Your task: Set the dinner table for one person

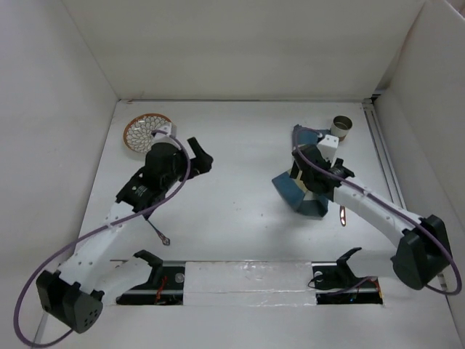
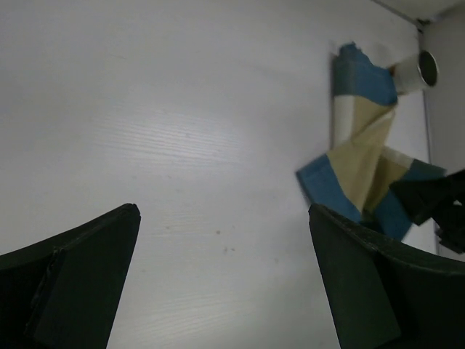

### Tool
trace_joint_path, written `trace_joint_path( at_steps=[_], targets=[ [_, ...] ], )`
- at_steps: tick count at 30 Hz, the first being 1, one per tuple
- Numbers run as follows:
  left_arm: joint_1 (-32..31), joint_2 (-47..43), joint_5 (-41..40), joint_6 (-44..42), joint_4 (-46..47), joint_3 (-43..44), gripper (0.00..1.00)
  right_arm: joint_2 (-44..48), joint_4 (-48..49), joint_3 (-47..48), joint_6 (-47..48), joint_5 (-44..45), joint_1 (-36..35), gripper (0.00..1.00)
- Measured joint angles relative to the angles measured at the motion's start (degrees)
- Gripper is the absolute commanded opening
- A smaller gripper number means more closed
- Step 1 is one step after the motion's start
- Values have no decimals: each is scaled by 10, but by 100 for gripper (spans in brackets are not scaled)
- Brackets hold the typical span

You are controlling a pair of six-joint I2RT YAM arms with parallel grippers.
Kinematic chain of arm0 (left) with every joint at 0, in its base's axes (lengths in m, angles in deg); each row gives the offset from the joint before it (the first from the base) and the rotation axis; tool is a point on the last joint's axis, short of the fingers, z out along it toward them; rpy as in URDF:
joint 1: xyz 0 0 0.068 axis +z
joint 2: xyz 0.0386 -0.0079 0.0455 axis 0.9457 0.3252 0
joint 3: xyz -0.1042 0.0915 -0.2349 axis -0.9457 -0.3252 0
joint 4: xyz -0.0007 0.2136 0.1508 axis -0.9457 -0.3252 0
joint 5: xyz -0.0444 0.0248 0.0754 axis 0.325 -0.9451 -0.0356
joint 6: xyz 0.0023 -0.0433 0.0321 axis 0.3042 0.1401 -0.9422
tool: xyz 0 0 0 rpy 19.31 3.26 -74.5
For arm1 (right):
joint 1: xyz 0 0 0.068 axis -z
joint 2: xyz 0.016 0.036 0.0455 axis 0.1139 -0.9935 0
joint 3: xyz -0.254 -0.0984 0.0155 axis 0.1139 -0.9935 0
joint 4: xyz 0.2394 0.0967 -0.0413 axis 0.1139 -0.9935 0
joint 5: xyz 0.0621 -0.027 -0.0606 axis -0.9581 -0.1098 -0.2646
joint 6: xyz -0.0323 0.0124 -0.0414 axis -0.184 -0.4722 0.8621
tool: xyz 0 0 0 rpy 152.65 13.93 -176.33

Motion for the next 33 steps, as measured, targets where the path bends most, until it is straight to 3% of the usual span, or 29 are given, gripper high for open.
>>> trace_joint_path(
  at_steps=[3, 7, 10, 16, 22, 33],
  targets=[
    [-58, 47, 36, 28, 56, -14, 100, 49, 0, -19, -25, 0, -7, 100],
    [-176, 200, 45, 57, 114, 8, 100, 85, 3, -31, -42, 4, -17, 100],
    [-216, 311, 52, 69, 130, 56, 100, 87, -2, -31, -57, 13, -19, 100],
    [-224, 463, 54, 75, 157, 149, 98, 125, -19, -31, -72, 26, -24, 100],
    [-223, 591, 73, 25, 161, 284, 92, 204, -40, -31, -69, 30, -27, 100],
    [-222, 691, 117, -6, 134, 357, 69, 325, -71, -26, -42, 40, -29, 100]
  ],
)
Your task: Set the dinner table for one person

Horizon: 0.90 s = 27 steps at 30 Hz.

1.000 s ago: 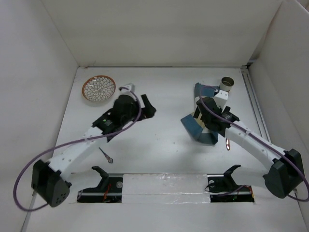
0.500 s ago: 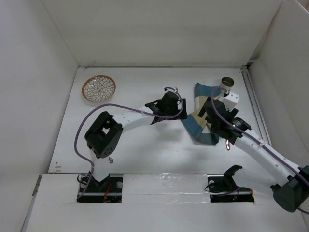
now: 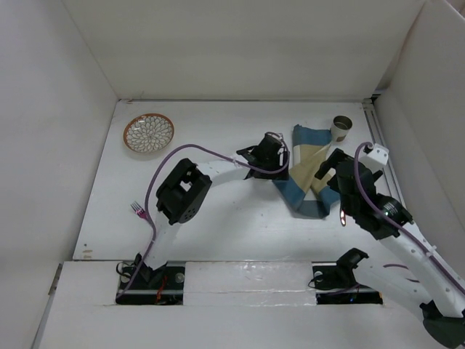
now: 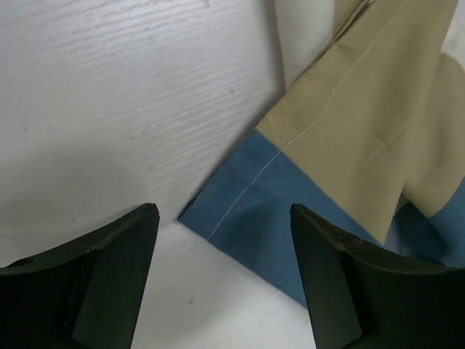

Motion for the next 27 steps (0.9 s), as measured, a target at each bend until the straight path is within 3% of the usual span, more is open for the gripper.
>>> trace_joint_path(
  at_steps=[6, 11, 21, 27],
  targets=[
    [-6, 39, 3, -6, -12, 52, 46, 13, -8, 0, 8, 0, 0, 100],
    [-6, 48, 1, -6, -22, 57, 0, 19, -11, 1, 12, 0, 0, 100],
    [3, 29, -71, 2, -91, 68, 0, 4, 11, 0, 37, -22, 0, 100],
    [75, -136, -165, 25, -142, 7, 0, -67, 63, -19, 53, -69, 1, 100]
  ],
)
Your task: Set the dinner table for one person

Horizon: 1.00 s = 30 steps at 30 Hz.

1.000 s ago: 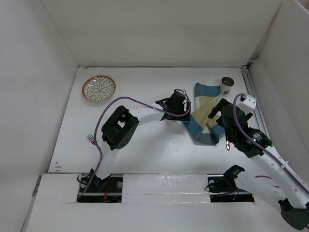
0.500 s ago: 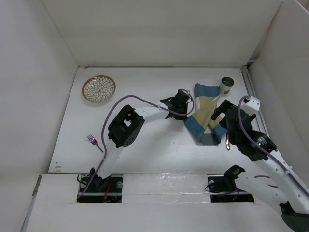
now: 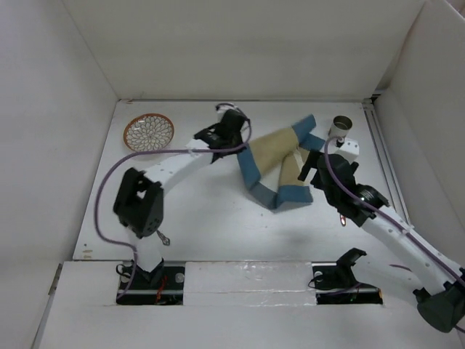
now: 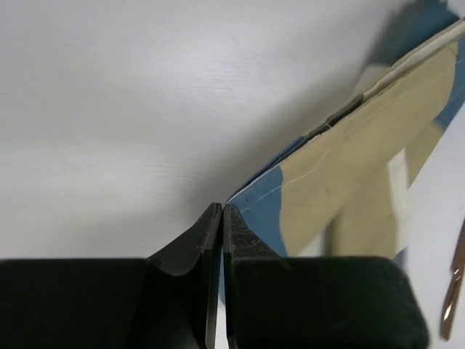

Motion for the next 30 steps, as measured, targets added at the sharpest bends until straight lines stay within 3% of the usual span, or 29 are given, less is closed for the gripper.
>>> trace_joint_path(
  at_steps=[4, 7, 13, 22, 30],
  targets=[
    [82, -148, -33, 23, 18, -113, 0, -68, 43, -24, 13, -50, 15, 100],
    [128, -196, -43, 39, 42, -203, 0, -132, 64, -30, 14, -84, 25, 100],
    [132, -149, -29, 58, 49, -318, 0, -171, 143, -99, 0, -166, 25, 100],
    [129, -133, -11, 66, 82, -341, 0, -237, 253, -144, -3, -284, 26, 100],
    [129, -147, -8, 70, 100, -378, 0, -272, 298, -163, -17, -327, 48, 97]
  ],
)
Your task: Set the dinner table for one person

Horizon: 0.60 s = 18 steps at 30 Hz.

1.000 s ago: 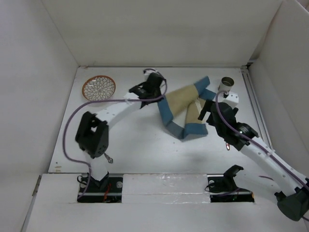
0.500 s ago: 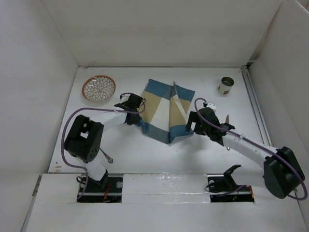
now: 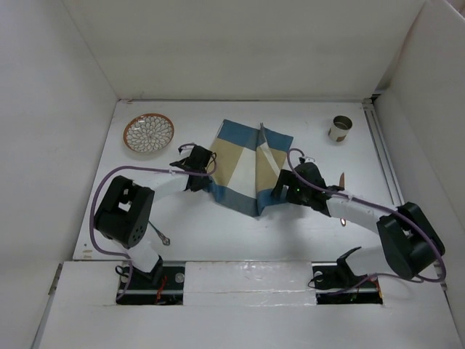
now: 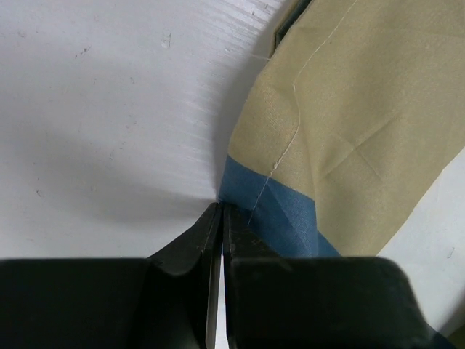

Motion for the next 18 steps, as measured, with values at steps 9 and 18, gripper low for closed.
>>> trace_joint_path(
  at_steps=[9, 18],
  targets=[
    [0, -2, 0, -1, 6, -5, 0, -8, 31, -13, -10, -15, 11, 75],
    [0, -3, 6, -1, 8, -6, 0, 96, 8, -54, -56, 7, 26, 99]
  ],
)
